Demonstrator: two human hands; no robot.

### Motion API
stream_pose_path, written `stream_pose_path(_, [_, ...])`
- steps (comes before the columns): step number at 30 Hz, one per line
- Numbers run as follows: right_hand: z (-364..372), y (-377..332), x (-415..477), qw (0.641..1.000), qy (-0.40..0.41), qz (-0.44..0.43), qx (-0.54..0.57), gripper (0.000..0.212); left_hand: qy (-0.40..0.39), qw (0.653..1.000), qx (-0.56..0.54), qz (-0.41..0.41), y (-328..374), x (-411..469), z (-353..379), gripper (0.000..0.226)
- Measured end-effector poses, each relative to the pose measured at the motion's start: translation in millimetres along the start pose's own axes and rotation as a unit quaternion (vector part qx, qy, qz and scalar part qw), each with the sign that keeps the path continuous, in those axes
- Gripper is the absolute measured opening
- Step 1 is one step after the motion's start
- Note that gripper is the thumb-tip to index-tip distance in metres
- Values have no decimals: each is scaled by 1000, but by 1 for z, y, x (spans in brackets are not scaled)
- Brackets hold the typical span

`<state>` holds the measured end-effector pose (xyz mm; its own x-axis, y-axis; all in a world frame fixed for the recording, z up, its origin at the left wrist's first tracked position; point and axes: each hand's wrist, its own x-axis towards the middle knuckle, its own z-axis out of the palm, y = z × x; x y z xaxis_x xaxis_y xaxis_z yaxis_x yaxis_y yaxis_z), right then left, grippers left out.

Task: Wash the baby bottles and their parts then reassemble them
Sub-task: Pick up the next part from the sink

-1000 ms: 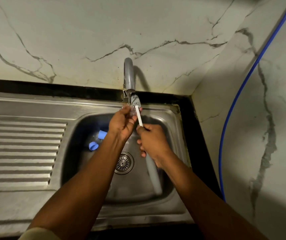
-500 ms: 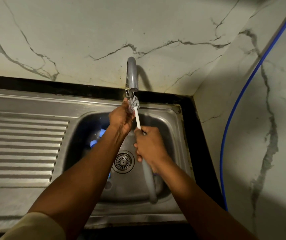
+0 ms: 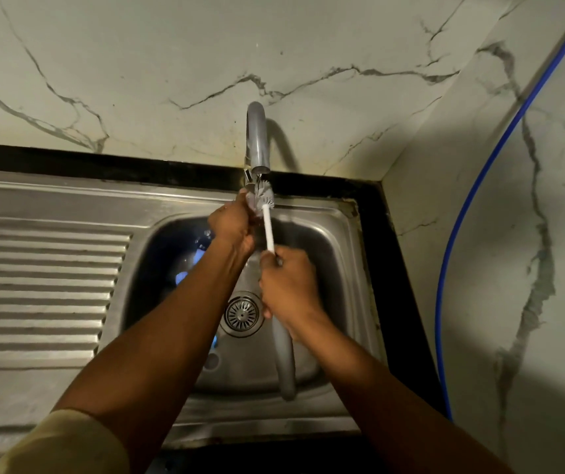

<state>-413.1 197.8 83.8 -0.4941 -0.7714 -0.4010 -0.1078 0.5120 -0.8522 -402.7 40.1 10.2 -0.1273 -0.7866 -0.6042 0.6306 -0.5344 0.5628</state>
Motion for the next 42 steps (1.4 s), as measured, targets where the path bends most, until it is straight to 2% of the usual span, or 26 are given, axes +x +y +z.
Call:
stream_pose_path(2, [1, -1, 2, 1000, 1, 0, -3, 24, 1, 1000, 9, 14, -2, -5, 2, 11])
stream_pose_path(4, [0, 5, -2, 999, -32, 9, -32, 22, -6, 1000, 0, 6, -1, 3, -4, 6])
stream_pose_path(9, [-4, 2, 22, 1000, -7, 13, 1, 25, -64, 991, 110, -29, -26, 12, -22, 21])
stream_pose_path(14, [-5, 21, 22, 998, -54, 42, 12, 21, -17, 994, 40, -103, -24, 37, -44, 23])
stream_pose_path(17, [-16, 46, 30, 992, -8, 96, 80, 22, -8, 984, 77, -163, -51, 48, -70, 25])
stream_pose_path(20, [-33, 61, 32, 986, 10, 118, 114, 21, 47, 966, 75, -241, -84, 44, -102, 19])
stream_pose_path(22, [-47, 66, 36, 980, 45, 127, 146, 20, 76, 959, 67, -265, -98, 42, -116, 23])
stream_pose_path(24, [-60, 66, 41, 976, 69, 124, 165, 20, 95, 955, 72, -270, -109, 44, -123, 15])
stream_pose_path(25, [-65, 66, 43, 975, 71, 120, 172, 19, 101, 955, 68, -269, -114, 44, -122, 8])
stream_pose_path(27, [-71, 66, 44, 976, 59, 116, 176, 17, 101, 960, 65, -254, -124, 44, -117, 12])
stream_pose_path(32, [-69, 78, 37, 973, 33, 131, 188, 17, 95, 968, 140, -183, -148, 59, -102, 12])
stream_pose_path(35, [-69, 91, 34, 970, 29, 146, 193, 17, 110, 970, 173, -134, -164, 73, -101, 32])
stream_pose_path(37, [-71, 97, 31, 969, 27, 148, 194, 17, 134, 957, 238, -101, -173, 80, -104, 30])
stream_pose_path(42, [-81, 102, 31, 970, 31, 140, 194, 18, 174, 904, 390, -28, -184, 83, -98, 9])
